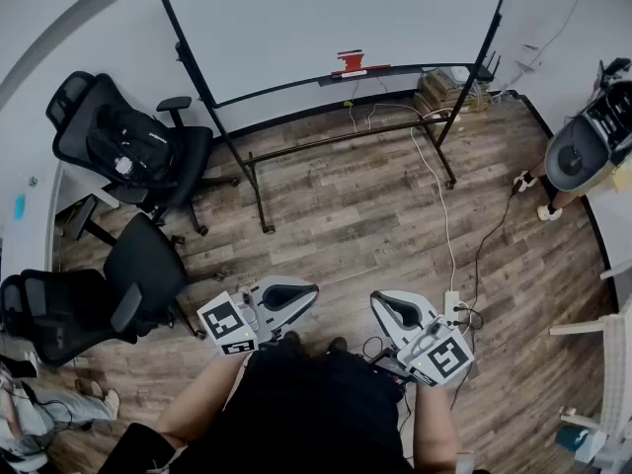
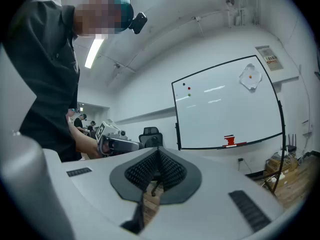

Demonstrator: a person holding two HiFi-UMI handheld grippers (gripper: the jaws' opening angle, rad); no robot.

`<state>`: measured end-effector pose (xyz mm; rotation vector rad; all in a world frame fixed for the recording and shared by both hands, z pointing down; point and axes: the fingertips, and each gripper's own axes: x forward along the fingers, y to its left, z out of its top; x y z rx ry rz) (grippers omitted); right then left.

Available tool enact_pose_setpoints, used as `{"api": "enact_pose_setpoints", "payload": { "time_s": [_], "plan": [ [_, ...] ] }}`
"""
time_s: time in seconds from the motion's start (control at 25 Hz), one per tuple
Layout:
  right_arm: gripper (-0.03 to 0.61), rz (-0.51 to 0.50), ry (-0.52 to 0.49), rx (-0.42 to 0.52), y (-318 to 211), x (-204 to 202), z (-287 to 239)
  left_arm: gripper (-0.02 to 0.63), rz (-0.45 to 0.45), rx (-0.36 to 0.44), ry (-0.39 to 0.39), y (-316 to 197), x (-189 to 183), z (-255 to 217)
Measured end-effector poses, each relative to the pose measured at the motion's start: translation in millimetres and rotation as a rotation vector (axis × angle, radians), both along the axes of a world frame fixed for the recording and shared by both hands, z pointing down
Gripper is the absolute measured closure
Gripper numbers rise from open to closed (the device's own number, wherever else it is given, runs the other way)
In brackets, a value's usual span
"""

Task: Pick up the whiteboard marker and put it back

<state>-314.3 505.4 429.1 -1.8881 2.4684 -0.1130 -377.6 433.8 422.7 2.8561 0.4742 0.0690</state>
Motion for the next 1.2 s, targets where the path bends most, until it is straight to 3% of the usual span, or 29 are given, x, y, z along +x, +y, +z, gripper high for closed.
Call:
{"api": "enact_pose_setpoints", "payload": {
  "time_s": [0.24, 0.52, 0.84, 1.2],
  "plan": [
    [0.560, -0.037, -0.027, 0.003, -2.1, 13.4, 11.0, 0.606, -0.020, 0.025, -0.040, -1.5, 22.8, 14.5],
    [0.560, -0.048, -0.090, -0.001, -32.7, 36.4, 15.7, 0.604, -0.048, 0.003, -0.062, -39.5, 35.4, 24.4],
    [0.560, -0.026, -0.092, -0.035, -106.1, 76.7, 18.4, 0.604, -0.015, 0.014, -0.054, -110.4, 79.1, 33.5],
    [0.560, 0.018, -0.051, -0.070, -212.1, 119.6, -0.9, 0.606, 0.048, -0.026, -0.014, -215.8, 113.9, 21.0]
  ]
}}
